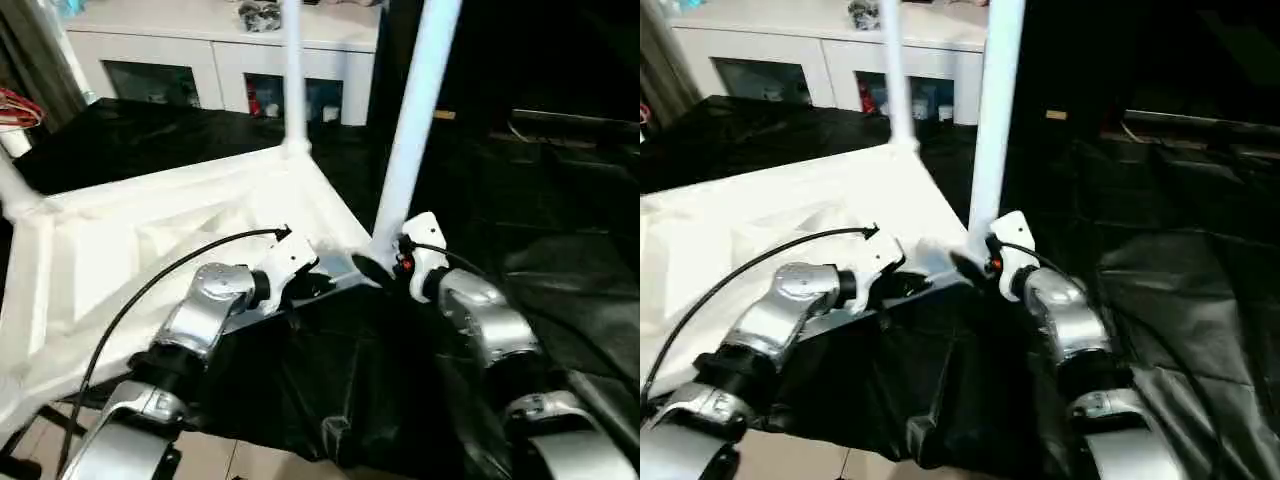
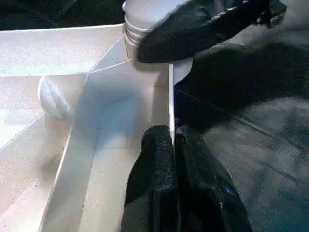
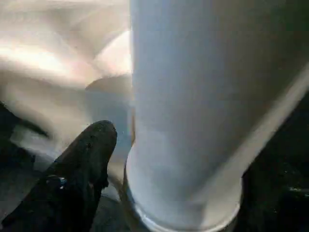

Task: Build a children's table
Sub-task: Rotate leg to tighten

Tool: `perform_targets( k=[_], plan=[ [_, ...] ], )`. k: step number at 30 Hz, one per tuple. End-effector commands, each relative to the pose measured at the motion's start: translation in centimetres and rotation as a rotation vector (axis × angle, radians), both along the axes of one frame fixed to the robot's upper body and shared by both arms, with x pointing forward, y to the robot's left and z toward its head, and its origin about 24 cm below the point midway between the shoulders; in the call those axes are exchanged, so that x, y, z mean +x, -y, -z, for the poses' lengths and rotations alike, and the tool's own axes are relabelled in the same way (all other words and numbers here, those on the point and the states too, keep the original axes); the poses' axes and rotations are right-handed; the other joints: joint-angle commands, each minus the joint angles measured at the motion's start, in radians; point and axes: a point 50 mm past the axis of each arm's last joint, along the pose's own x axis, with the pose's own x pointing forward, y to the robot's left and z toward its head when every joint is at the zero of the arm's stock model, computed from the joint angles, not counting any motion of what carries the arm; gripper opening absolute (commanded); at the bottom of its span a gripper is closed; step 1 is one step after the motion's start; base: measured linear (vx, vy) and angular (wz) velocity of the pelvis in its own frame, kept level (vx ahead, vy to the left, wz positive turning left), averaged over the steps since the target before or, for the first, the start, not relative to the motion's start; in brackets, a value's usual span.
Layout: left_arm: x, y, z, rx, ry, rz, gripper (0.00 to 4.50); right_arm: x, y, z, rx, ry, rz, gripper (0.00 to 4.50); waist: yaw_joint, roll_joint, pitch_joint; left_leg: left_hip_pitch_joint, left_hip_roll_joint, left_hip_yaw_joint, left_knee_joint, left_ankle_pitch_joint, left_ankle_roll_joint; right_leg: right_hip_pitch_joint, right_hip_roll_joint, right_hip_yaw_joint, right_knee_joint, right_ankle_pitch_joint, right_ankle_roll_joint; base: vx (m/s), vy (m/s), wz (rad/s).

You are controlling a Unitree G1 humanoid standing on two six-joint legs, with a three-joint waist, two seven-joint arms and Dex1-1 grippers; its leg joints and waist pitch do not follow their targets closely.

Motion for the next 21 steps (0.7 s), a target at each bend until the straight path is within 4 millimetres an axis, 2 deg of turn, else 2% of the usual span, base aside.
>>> perform_targets(
  k=[1,2,5,9,10,13,16,21],
  plan=[
    [-0.6,1.4,-1.3,-0.077,0.046,0.138,0.0,-1.4,-1.7,0.1,-0.011,-0.017,-0.248,3.75,0.001,-0.007,-0.06,0.013,0.041,-0.017,-0.068,-0.246,0.051,0.042,-0.06,0.041,-0.082,-0.245,-0.229,0.0,0.0,0.0],
    [-0.6,1.2,-1.4,-0.084,0.041,0.15,0.0,-1.6,-1.5,0.0,-0.014,-0.02,-0.277,3.75,0.003,-0.008,-0.061,0.011,0.042,-0.017,-0.068,-0.24,0.052,0.045,-0.06,0.039,-0.08,-0.239,-0.232,0.0,0.0,0.0],
    [-0.9,0.6,-1.5,-0.086,0.029,0.178,0.0,-2.2,-0.9,-0.3,-0.011,-0.034,-0.357,3.75,0.004,-0.007,-0.061,0.012,0.044,-0.016,-0.068,-0.239,0.055,0.043,-0.06,0.039,-0.078,-0.236,-0.244,0.0,0.0,0.0],
    [-1.3,-0.7,-1.7,-0.079,0.008,0.225,0.0,-3.1,-0.1,-0.8,-0.016,-0.065,-0.479,3.75,0.009,-0.011,-0.06,0.01,0.046,-0.016,-0.069,-0.239,0.059,0.045,-0.059,0.038,-0.077,-0.244,-0.242,0.0,0.0,0.0],
    [-1.3,-0.8,-1.8,-0.078,0.007,0.228,0.0,-3.1,0.0,-0.9,-0.015,-0.068,-0.485,3.5,0.009,-0.009,-0.06,0.011,0.046,-0.016,-0.069,-0.242,0.057,0.043,-0.061,0.038,-0.077,-0.251,-0.243,0.0,0.0,0.0],
    [-1.6,-1.5,-1.8,-0.075,-0.009,0.252,0.0,-3.6,0.3,-1.0,-0.009,-0.098,-0.54,3.37,0.012,-0.009,-0.06,0.013,0.047,-0.016,-0.069,-0.235,0.052,0.042,-0.06,0.039,-0.077,-0.253,-0.244,0.0,0.0,0.0],
    [-1.7,-1.7,-1.8,-0.07,-0.018,0.261,0.0,-3.9,0.3,-1.0,-0.019,-0.103,-0.56,2.98,0.016,-0.01,-0.06,0.012,0.047,-0.016,-0.069,-0.23,0.053,0.042,-0.061,0.039,-0.075,-0.241,-0.245,0.0,0.0,0.0],
    [-1.8,-1.8,-1.7,-0.071,-0.015,0.255,0.0,-4.2,0.1,-0.7,-0.028,-0.102,-0.563,2.75,0.017,-0.01,-0.06,0.014,0.046,-0.016,-0.069,-0.235,0.044,0.04,-0.061,0.04,-0.077,-0.253,-0.243,0.0,0.0,0.0]
  ],
)
